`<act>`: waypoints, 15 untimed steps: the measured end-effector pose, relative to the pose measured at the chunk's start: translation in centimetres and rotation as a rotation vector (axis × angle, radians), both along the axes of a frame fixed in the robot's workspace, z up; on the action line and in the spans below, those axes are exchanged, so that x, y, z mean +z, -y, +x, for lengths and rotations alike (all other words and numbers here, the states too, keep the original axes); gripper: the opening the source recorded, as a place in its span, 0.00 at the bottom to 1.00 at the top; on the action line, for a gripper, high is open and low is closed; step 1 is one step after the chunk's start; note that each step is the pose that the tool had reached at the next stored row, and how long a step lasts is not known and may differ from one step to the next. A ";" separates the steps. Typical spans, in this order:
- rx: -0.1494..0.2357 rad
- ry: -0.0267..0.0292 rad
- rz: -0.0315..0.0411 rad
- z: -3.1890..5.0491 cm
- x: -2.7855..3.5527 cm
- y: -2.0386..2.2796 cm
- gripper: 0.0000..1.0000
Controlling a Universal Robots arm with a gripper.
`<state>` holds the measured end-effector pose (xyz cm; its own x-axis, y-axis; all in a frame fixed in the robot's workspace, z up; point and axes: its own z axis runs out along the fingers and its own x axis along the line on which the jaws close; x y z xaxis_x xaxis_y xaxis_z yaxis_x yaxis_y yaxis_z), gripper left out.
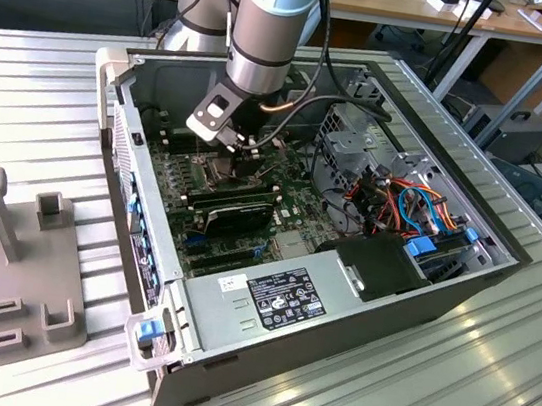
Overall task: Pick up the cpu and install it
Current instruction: 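Place the cpu into insertion slot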
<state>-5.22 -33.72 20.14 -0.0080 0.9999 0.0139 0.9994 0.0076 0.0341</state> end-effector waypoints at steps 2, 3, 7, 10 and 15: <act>0.000 0.0000 0.0000 0.00 0.00 0.01 0.54; 0.000 0.0000 0.0000 0.00 0.00 0.01 0.54; -0.014 0.0000 0.0000 0.01 -0.01 0.01 0.54; -0.015 0.0000 0.0000 0.01 -0.01 0.01 0.54; -0.015 -0.0001 -0.0003 0.01 -0.10 0.01 0.54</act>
<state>-5.21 -33.73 20.05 0.0067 0.9999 0.0137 0.9994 -0.0071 0.0340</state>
